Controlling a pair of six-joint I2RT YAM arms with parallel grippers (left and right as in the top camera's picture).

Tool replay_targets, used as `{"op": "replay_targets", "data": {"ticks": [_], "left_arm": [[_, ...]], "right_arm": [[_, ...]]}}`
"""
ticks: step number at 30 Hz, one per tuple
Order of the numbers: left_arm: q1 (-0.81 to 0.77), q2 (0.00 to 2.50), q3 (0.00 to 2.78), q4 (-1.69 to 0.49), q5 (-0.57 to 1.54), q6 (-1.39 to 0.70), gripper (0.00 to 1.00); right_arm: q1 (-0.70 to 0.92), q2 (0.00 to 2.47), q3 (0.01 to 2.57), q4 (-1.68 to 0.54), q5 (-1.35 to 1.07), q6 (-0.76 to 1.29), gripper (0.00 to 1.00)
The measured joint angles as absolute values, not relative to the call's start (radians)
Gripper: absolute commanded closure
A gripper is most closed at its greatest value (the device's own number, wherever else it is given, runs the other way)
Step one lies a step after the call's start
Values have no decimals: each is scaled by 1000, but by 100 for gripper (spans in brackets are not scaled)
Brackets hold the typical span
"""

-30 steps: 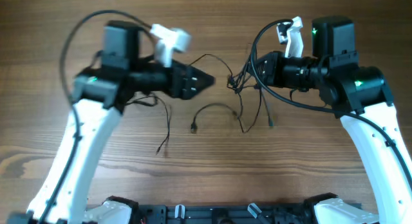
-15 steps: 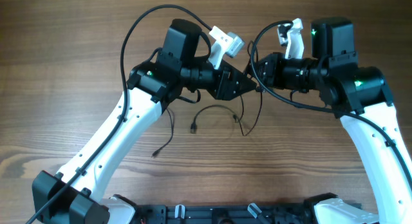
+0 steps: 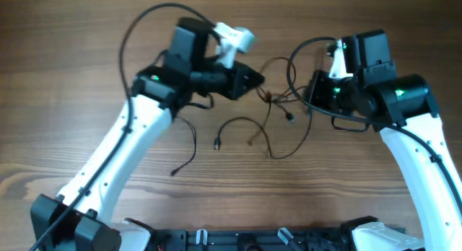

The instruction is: Untangle cables

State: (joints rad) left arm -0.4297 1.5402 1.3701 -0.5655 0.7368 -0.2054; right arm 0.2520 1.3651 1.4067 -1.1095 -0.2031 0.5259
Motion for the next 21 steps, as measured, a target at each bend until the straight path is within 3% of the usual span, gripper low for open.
{"op": "replay_targets", "data": {"ticks": [5, 11, 17, 19, 21], "left_arm": [[-251, 1467, 1370, -653, 720, -216, 96], [68, 1257, 1370, -777, 719, -216, 96], [318, 1148, 1367, -893, 772, -185, 96], [382, 1141, 1367, -914, 757, -160, 96], [414, 1140, 1367, -913, 736, -146, 96]], "right_arm": [[252, 1419, 1357, -1100, -45, 542, 96], [253, 1534, 1324, -1059, 170, 593, 95], [268, 1588, 1324, -929, -64, 459, 95], [265, 1586, 1325, -908, -189, 378, 84], [259, 1578, 1326, -912, -249, 331, 82]]}}
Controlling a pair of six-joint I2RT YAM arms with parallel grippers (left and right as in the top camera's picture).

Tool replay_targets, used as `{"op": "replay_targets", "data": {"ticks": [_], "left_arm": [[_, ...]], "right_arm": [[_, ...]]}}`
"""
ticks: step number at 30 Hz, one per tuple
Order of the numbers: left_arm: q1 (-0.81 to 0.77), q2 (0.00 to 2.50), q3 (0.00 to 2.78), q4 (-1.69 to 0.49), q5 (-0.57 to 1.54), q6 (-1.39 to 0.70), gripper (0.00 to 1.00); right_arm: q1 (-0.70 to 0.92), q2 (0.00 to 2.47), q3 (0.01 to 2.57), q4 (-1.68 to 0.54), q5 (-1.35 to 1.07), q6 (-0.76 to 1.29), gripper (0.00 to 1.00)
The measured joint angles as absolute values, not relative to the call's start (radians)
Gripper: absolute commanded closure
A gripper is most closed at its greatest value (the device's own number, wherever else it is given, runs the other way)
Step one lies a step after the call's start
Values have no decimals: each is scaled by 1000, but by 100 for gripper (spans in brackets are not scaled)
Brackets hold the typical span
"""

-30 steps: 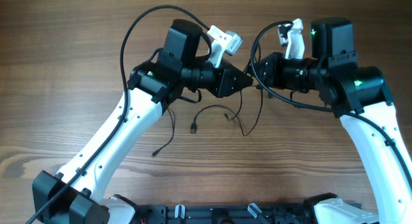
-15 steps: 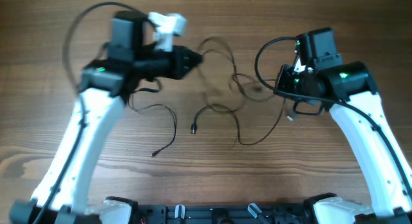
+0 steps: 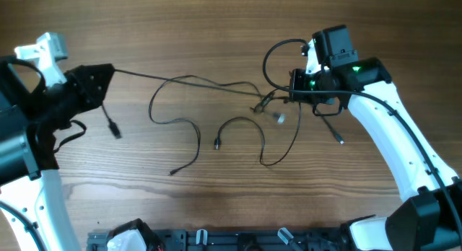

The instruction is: Untangle cables

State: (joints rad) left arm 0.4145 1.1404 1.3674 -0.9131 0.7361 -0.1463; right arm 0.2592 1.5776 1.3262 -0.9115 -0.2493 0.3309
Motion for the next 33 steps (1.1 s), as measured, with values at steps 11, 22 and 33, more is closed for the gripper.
{"op": "replay_targets", "data": {"ticks": [11, 22, 33], "left_arm": [[89, 1235, 1369, -962, 677, -29, 82], [-396, 1498, 1369, -987, 515, 46, 24], [-417, 1823, 1368, -1056, 362, 209, 36]], "right_arm": [[234, 1441, 1358, -901, -477, 303, 96], [234, 1441, 1358, -933, -387, 366, 74], [234, 1441, 1358, -942, -373, 366, 73]]}}
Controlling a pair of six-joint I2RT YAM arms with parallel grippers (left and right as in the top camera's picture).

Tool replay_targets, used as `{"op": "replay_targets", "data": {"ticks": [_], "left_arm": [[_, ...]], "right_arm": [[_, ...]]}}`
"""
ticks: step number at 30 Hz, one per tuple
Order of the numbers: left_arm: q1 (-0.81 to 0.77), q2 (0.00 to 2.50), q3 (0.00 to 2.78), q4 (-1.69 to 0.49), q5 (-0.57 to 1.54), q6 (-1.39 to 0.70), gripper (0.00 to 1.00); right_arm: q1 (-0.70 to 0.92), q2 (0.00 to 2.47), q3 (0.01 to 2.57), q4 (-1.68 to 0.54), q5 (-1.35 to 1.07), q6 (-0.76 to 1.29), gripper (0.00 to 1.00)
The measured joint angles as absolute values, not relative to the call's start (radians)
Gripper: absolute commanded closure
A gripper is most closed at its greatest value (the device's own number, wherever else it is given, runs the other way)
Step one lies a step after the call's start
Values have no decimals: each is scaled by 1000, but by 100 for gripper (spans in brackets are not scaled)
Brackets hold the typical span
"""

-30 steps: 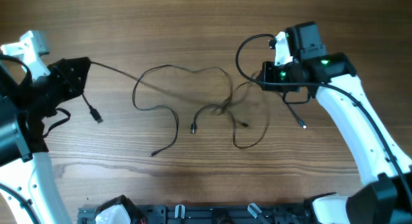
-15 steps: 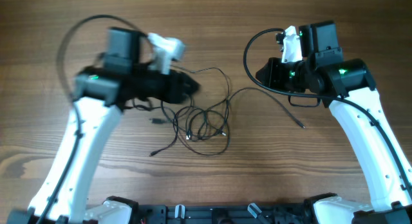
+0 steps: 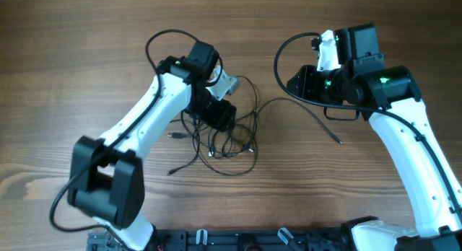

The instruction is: Untangle cables

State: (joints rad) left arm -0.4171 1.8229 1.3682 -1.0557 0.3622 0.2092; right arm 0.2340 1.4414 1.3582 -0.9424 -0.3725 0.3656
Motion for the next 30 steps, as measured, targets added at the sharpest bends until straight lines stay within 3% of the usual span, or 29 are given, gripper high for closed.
{"op": "replay_targets", "data": {"ticks": [12, 14, 17, 25, 27, 30], "left_arm": [[-417, 1981, 1365, -1029, 252, 241, 53], [-418, 1983, 1365, -1018, 248, 239, 60], [-418, 1984, 1364, -982, 243, 239, 80], [-418, 1984, 1338, -961, 236, 231, 77], [-418, 1984, 1305, -933, 240, 230, 96], [-418, 1985, 1274, -911, 254, 227, 96]], "right_arm": [[234, 1441, 1358, -958, -373, 364, 73], [234, 1441, 1358, -958, -373, 361, 73], [234, 1441, 1358, -964, -373, 361, 73], [234, 1441, 1358, -986, -372, 354, 73], [234, 1441, 1358, -987, -373, 354, 72], [234, 1441, 1358, -987, -372, 354, 72]]}}
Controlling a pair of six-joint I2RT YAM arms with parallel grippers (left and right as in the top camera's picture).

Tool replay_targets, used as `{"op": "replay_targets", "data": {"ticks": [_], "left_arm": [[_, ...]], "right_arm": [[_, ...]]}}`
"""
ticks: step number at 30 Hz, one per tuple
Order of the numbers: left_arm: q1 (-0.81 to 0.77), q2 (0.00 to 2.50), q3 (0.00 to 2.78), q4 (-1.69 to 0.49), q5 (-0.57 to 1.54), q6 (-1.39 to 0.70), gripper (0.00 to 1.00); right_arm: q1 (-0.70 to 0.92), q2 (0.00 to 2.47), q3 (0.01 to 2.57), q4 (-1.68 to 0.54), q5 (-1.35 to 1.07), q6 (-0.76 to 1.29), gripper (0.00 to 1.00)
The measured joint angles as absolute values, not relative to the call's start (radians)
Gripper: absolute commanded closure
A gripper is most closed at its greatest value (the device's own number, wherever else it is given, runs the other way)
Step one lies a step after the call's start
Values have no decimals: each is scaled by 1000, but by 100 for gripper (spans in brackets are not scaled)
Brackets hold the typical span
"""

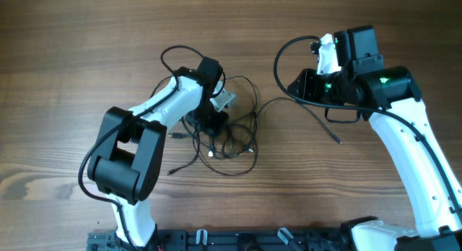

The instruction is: Untangle cables

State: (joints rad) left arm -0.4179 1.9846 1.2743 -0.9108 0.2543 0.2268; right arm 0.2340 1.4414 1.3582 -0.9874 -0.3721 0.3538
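Observation:
A heap of thin black cables (231, 139) lies tangled at the table's middle. My left gripper (207, 123) points down into the left side of this heap, and its dark fingers merge with the cables, so its state does not show. One cable (317, 120) runs out of the heap to the right and ends in a plug (340, 142). My right gripper (294, 85) hovers just above that strand's bend. Whether it is pinching the strand is not visible.
The wooden table (86, 49) carries nothing else. The left arm's folded elbow (126, 153) sits left of the heap. A thick arm cable loops (278, 60) beside the right wrist. A dark rail (238, 240) runs along the near edge.
The left arm has folded tighter and its wrist has turned, while its gripper stays in the left side of the heap. The heap's shape has barely changed. The right arm has not moved.
First both grippers met at a loose knot behind the table's middle. Then the left gripper was far left with a cable stretched back to the knot by the right gripper. Later the cables lay heaped at the middle under the left gripper, where they remain.

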Motion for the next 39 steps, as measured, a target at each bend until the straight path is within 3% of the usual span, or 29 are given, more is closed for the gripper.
{"op": "replay_targets", "data": {"ticks": [5, 9, 10, 14, 20, 26, 35, 37, 39], "left_arm": [[-412, 1978, 1365, -1074, 260, 176, 96], [-382, 1870, 1689, -1258, 260, 74, 96], [-377, 1831, 1760, -1277, 260, 54, 96], [-373, 1624, 1947, -1281, 260, -25, 96], [-292, 1488, 1965, -1279, 262, -93, 96], [-273, 1489, 1965, -1297, 260, -110, 96], [-273, 1489, 1965, -1301, 286, -111, 96], [-273, 1489, 1965, -1306, 294, -111, 96], [-273, 1489, 1965, -1312, 298, -111, 96]], "right_arm": [[234, 1441, 1358, -987, -373, 357, 69], [234, 1441, 1358, -957, -400, 382, 68], [234, 1441, 1358, -941, -426, 382, 63], [234, 1441, 1358, -814, -608, 361, 55], [267, 1441, 1358, -613, -812, 394, 51], [446, 1441, 1358, -402, -854, 416, 57], [569, 1511, 1358, -314, -719, 402, 62], [569, 1567, 1358, -259, -702, 399, 65], [569, 1617, 1358, -182, -694, 399, 77]]}}
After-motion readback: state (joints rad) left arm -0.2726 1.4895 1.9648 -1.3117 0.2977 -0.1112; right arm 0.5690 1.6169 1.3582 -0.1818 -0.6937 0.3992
